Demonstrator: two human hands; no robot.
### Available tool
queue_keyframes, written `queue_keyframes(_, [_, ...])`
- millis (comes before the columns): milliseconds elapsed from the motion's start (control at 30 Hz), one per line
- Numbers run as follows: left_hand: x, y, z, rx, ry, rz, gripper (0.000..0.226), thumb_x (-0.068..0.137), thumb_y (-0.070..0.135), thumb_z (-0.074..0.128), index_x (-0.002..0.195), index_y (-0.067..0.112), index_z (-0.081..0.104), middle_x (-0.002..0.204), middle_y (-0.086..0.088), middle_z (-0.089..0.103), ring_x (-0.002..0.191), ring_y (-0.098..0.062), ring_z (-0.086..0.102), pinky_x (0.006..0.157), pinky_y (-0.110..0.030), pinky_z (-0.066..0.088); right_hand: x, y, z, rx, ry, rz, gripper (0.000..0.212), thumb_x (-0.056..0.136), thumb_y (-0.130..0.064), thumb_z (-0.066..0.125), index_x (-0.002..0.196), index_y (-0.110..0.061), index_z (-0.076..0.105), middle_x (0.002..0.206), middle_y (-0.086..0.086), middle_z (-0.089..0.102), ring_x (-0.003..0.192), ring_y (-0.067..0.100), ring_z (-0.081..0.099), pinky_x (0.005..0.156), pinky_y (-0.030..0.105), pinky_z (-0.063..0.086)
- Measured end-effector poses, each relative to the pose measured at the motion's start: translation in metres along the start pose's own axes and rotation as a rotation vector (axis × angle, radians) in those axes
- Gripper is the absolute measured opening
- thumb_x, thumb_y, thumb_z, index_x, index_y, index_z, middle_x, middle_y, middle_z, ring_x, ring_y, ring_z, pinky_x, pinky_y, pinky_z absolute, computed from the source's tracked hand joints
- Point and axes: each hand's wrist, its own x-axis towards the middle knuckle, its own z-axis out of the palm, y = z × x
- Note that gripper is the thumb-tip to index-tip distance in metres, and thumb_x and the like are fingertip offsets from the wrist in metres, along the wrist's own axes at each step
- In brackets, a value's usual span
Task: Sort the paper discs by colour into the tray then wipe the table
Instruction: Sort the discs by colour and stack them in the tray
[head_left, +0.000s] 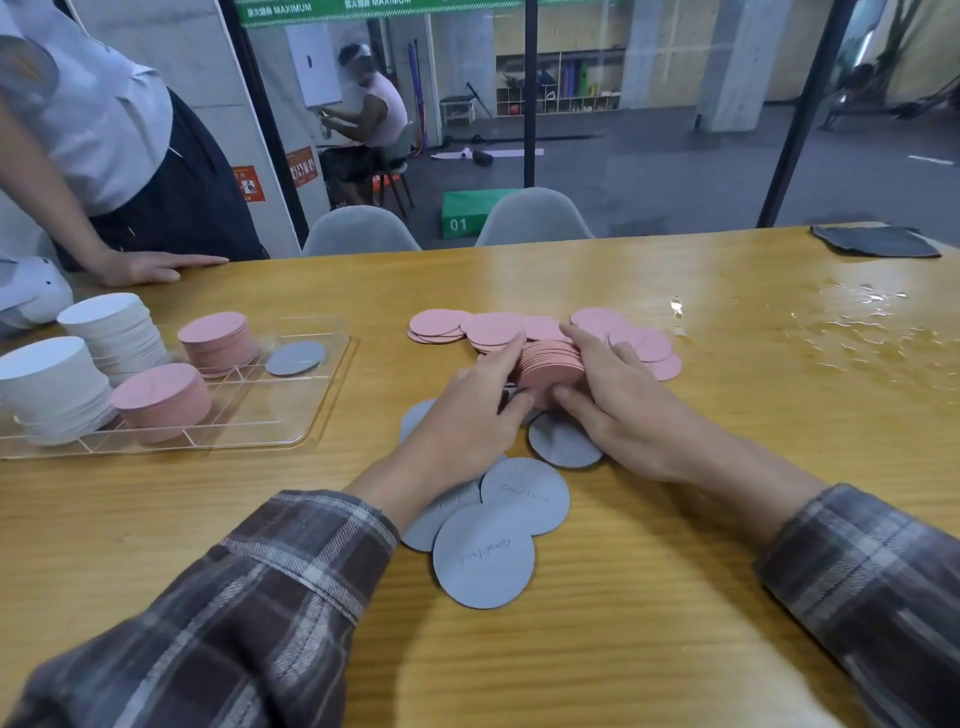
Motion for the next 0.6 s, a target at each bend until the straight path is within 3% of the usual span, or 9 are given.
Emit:
queue_keyframes(133, [0.003,0.007,0.007,0.065,-0.037,-0.012,0.068,0.109,0.023,0.048,0.165,0.009,0.014,0.168,-0.001,0.030,0.152,-0.017,0.028,0.117,-0.018,0.021,0.002,0.000,0.001,0.000,-0.001,0.032,0.071,0.107,-0.040,0.042,0.163,-0.015,0.007,0.162,0.003,0.031,0.140,0.027,0.026,0.119,0.045,0.022])
queue_keyframes(333, [0.008,-0.002,-0.005,0.091,-0.016,-0.022,0.062,0.110,0.023,0.047,0.164,0.007,0.021,0.161,-0.007,0.040,0.148,-0.021,0.036,0.112,-0.021,0.027,0.003,0.002,-0.004,0.101,0.037,0.036,0.068,0.107,-0.034,0.046,0.163,-0.013,0.013,0.155,0.007,0.041,0.142,0.027,0.033,0.119,0.039,0.023])
queue_keyframes(467, [0.003,-0.002,0.001,0.092,-0.061,-0.074,0.069,0.112,0.029,0.040,0.166,0.013,0.000,0.173,-0.001,0.013,0.156,-0.019,0.020,0.110,-0.015,0.018,0.004,0.002,0.006,-0.020,-0.047,0.042,0.065,0.110,-0.032,0.037,0.163,-0.009,0.007,0.153,0.009,0.043,0.138,0.032,0.035,0.115,0.043,0.026])
queue_keyframes(533, [0.002,-0.002,0.003,0.113,-0.043,-0.062,0.068,0.112,0.031,0.038,0.166,0.014,0.001,0.172,-0.001,0.017,0.154,-0.020,0.024,0.112,-0.019,0.022,0.004,0.003,0.007,-0.005,-0.019,0.033,0.060,0.110,-0.030,0.037,0.161,-0.009,0.016,0.150,0.010,0.048,0.134,0.033,0.037,0.112,0.040,0.027])
queue_keyframes(600, [0.001,-0.005,0.000,0.146,-0.020,-0.016,0.063,0.111,0.030,0.043,0.166,0.013,0.016,0.164,-0.003,0.035,0.146,-0.023,0.037,0.113,-0.026,0.032,0.003,0.005,0.005,0.015,0.011,0.013,0.051,0.108,-0.030,0.042,0.154,-0.013,0.032,0.135,0.008,0.057,0.123,0.031,0.043,0.106,0.041,0.032])
